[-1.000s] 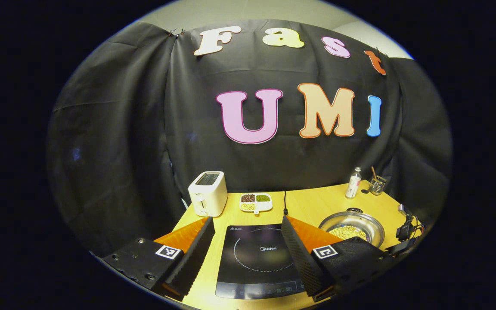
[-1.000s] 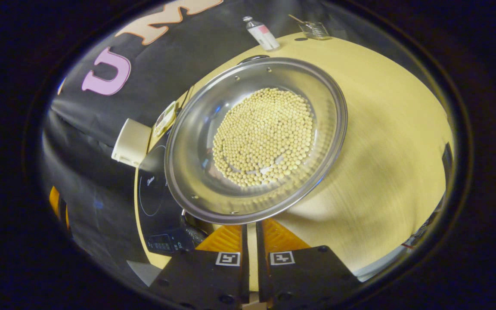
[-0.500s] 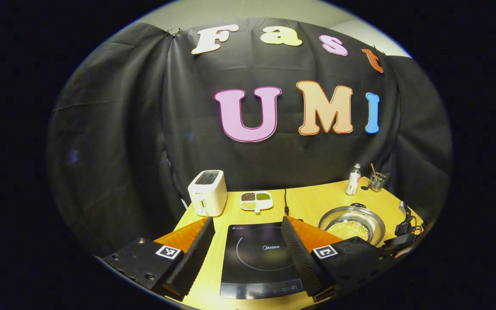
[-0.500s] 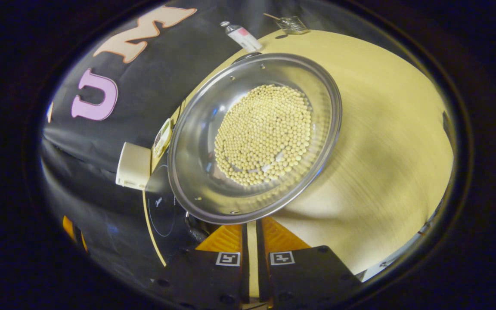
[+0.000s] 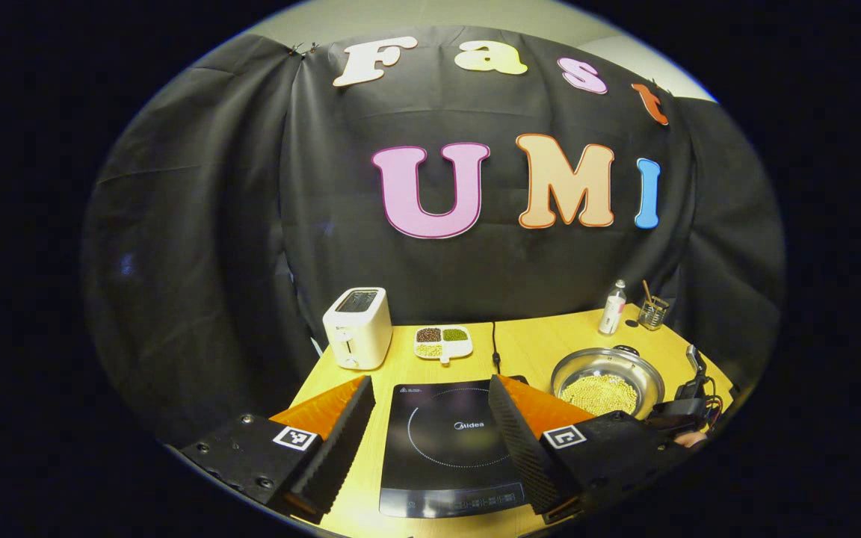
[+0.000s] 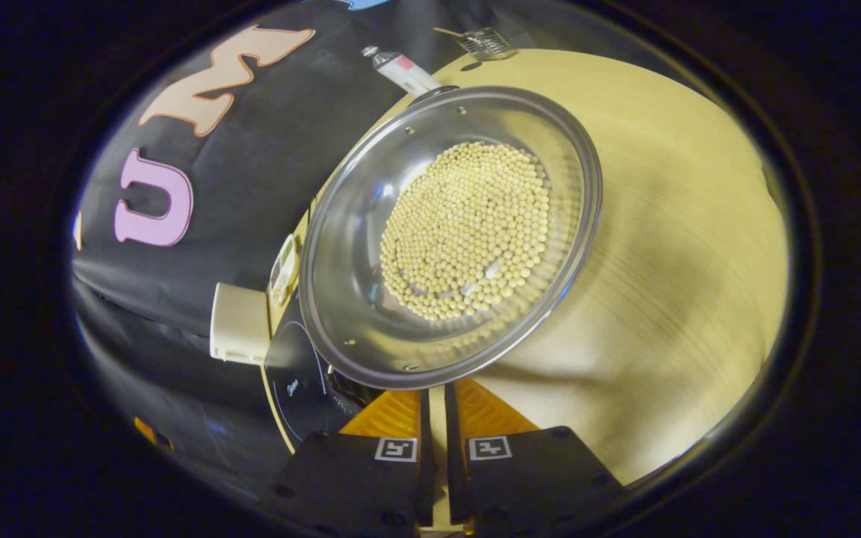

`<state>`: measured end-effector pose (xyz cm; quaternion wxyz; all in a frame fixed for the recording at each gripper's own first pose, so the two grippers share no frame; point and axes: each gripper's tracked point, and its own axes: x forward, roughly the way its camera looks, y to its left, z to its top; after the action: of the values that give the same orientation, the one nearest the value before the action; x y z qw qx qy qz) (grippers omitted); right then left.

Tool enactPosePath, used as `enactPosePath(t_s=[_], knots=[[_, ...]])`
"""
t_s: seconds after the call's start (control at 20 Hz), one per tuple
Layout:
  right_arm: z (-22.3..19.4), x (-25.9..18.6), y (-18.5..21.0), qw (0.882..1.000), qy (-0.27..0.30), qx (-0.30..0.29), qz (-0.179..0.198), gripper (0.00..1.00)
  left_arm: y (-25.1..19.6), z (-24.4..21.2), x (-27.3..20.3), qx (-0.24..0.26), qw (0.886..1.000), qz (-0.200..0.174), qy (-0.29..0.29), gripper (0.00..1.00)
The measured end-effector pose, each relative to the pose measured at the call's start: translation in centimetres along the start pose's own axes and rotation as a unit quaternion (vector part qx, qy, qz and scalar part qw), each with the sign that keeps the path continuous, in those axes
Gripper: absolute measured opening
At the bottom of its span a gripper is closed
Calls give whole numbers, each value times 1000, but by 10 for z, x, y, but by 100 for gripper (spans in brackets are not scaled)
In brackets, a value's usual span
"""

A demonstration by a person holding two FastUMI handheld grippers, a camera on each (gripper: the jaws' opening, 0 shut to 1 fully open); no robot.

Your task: First push the handle of the pot to place it horizontally, then grasp the pot with both hands and set it on the induction cooktop.

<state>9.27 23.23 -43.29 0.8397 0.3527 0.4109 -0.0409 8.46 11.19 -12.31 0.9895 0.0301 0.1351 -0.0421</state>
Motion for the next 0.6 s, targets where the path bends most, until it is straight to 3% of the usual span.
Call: enactPosePath(t_s=[0.6], knots=[[3, 17, 22, 999, -33, 14, 19, 11, -7, -5, 29, -9, 1000, -23, 8, 94]])
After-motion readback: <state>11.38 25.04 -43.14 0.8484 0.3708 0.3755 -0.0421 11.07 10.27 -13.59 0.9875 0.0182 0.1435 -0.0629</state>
